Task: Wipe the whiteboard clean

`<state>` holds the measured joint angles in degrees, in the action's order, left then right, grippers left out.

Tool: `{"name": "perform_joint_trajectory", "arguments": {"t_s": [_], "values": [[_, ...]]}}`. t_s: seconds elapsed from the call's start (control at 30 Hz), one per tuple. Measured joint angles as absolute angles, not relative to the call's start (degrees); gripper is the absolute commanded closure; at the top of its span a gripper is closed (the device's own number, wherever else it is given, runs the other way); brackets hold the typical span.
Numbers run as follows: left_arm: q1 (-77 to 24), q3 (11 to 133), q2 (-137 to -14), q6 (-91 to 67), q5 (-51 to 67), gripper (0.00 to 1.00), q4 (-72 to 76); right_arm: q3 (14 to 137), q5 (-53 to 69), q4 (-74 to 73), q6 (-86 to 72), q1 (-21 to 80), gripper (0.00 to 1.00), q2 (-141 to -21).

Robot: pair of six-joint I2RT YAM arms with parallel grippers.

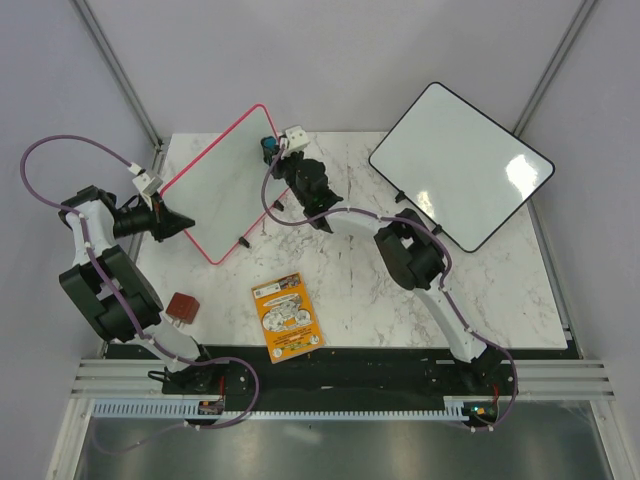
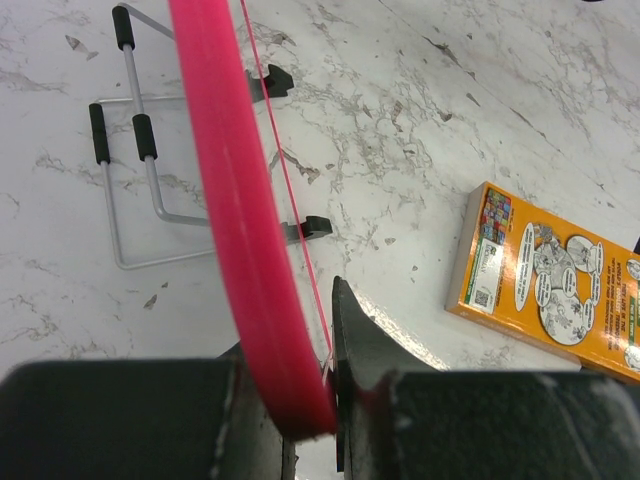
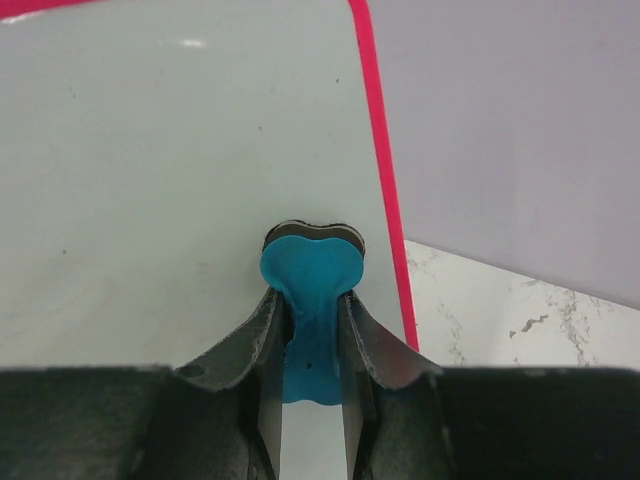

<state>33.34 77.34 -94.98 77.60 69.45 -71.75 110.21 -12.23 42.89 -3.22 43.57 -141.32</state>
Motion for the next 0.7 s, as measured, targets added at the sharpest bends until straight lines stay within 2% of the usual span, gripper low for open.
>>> {"name": "perform_joint_trajectory", "arguments": {"t_s": [0.2,0.7], "values": [[33.4,77.3,-95.0,77.6,69.3,0.98,-72.0,107.2,-11.6,43.3,-2.1,46.1,1.0,-140.3],[34.7,77.3,-95.0,77.1,68.9,0.98,-73.2,108.4,-4.5,42.4,0.8,56.5,1.0,-139.2]]}}
